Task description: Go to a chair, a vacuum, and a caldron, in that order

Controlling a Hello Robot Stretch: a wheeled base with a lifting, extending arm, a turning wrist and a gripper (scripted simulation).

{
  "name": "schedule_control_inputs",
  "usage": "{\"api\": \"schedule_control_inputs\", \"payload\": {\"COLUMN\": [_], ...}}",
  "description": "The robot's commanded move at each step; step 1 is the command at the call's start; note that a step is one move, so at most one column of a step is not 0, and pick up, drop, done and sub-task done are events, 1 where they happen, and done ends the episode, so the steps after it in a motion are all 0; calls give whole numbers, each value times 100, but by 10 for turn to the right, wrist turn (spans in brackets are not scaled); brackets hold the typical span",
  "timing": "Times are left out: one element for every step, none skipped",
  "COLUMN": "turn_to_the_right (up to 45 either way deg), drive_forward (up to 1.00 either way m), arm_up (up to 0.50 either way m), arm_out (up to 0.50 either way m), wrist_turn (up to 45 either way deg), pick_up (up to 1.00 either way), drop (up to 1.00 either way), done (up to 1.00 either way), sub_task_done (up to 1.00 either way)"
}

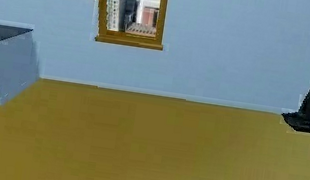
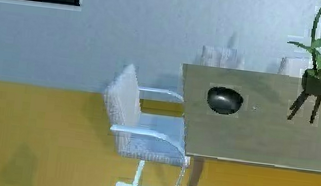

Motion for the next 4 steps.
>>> {"api": "schedule_control_inputs", "payload": {"turn_to_the_right": [360, 0, 30, 0], "drive_forward": [0, 60, 0, 100], "arm_up": [0, 0, 0, 0], "arm_out": [0, 0, 0, 0], "wrist_turn": [0, 0, 0, 0], "pick_up": [0, 0, 0, 0], "drop": [0, 0, 0, 0], "done": [0, 0, 0, 0], "sub_task_done": [0, 0, 0, 0]}}
